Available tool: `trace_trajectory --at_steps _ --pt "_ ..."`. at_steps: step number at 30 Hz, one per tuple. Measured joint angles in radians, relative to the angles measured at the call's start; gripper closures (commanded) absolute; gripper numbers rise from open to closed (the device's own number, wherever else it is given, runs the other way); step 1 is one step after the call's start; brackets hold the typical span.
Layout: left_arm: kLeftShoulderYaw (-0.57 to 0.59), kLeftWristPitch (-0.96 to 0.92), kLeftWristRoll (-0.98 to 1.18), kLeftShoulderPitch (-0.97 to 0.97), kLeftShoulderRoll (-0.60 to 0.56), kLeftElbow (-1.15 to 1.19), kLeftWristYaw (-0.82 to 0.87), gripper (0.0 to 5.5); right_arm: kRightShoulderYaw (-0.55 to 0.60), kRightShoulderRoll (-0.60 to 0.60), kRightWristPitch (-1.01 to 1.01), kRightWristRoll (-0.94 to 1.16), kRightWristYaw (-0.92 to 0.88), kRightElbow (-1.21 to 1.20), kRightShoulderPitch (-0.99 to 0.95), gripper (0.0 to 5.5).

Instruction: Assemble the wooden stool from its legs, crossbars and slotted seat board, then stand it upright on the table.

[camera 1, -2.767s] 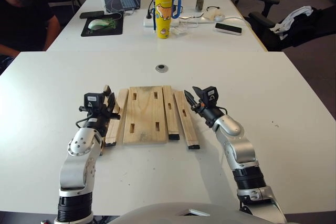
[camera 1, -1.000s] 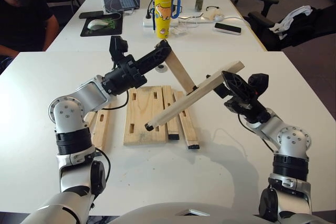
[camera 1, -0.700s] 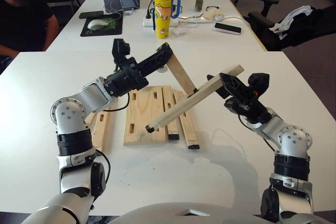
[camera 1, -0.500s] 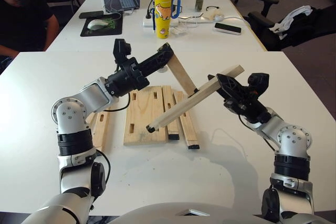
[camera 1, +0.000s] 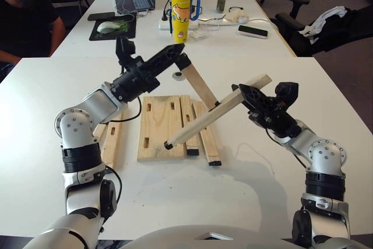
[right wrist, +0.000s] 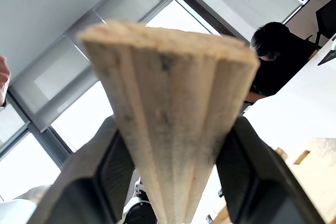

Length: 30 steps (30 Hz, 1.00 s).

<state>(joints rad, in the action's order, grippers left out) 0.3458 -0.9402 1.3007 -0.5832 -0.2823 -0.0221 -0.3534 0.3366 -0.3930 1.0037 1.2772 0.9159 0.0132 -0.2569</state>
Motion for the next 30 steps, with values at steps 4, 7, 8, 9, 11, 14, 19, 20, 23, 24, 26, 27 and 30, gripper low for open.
trace_trajectory --at_steps 4,7,8,9,11,14,19,20,23,24,26,27,30 --pt "0.072 0.093 -0.090 -0.023 -0.101 0.094 -0.027 1.72 0.000 -0.065 -0.002 -0.051 0.057 0.001 0.041 3.47" --pt "0.007 0.146 -0.212 0.043 -0.160 0.061 -0.124 1.22 0.022 -0.108 -0.018 -0.064 0.091 0.022 0.042 3.47" --pt "-0.046 0.166 -0.268 0.091 -0.185 0.024 -0.166 1.18 0.036 -0.117 -0.024 -0.066 0.091 0.038 0.036 3.47" --pt "-0.131 0.193 -0.345 0.169 -0.218 -0.040 -0.230 1.18 0.053 -0.131 -0.030 -0.068 0.089 0.064 0.022 3.47" --pt "-0.270 0.235 -0.454 0.311 -0.262 -0.153 -0.337 1.18 0.084 -0.145 -0.046 -0.075 0.074 0.114 -0.031 3.47" --pt "-0.430 0.354 -0.637 0.446 -0.325 -0.264 -0.458 1.18 0.123 -0.170 -0.172 -0.150 0.024 0.164 -0.140 3.47" --pt "-0.551 0.670 -0.972 0.450 -0.419 -0.267 -0.535 1.18 0.057 -0.177 -0.195 -0.211 0.079 0.155 -0.162 3.47" --pt "-0.570 0.722 -1.017 0.449 -0.426 -0.261 -0.547 1.18 0.040 -0.175 -0.194 -0.214 0.095 0.154 -0.166 3.47" --pt "-0.614 0.841 -1.129 0.452 -0.452 -0.228 -0.582 1.18 -0.003 -0.151 -0.199 -0.232 0.128 0.146 -0.173 3.47" --pt "-0.630 0.874 -1.158 0.457 -0.458 -0.221 -0.594 1.18 -0.018 -0.135 -0.203 -0.241 0.132 0.146 -0.178 3.47" --pt "-0.666 0.929 -1.204 0.474 -0.458 -0.200 -0.609 1.18 -0.048 -0.105 -0.208 -0.250 0.141 0.146 -0.190 3.47" --pt "-0.672 0.941 -1.215 0.476 -0.458 -0.188 -0.610 1.18 -0.053 -0.098 -0.212 -0.251 0.145 0.146 -0.193 3.47" --pt "-0.684 1.001 -1.299 0.474 -0.452 -0.119 -0.582 1.18 -0.098 -0.089 -0.235 -0.294 0.171 0.127 -0.197 3.47"
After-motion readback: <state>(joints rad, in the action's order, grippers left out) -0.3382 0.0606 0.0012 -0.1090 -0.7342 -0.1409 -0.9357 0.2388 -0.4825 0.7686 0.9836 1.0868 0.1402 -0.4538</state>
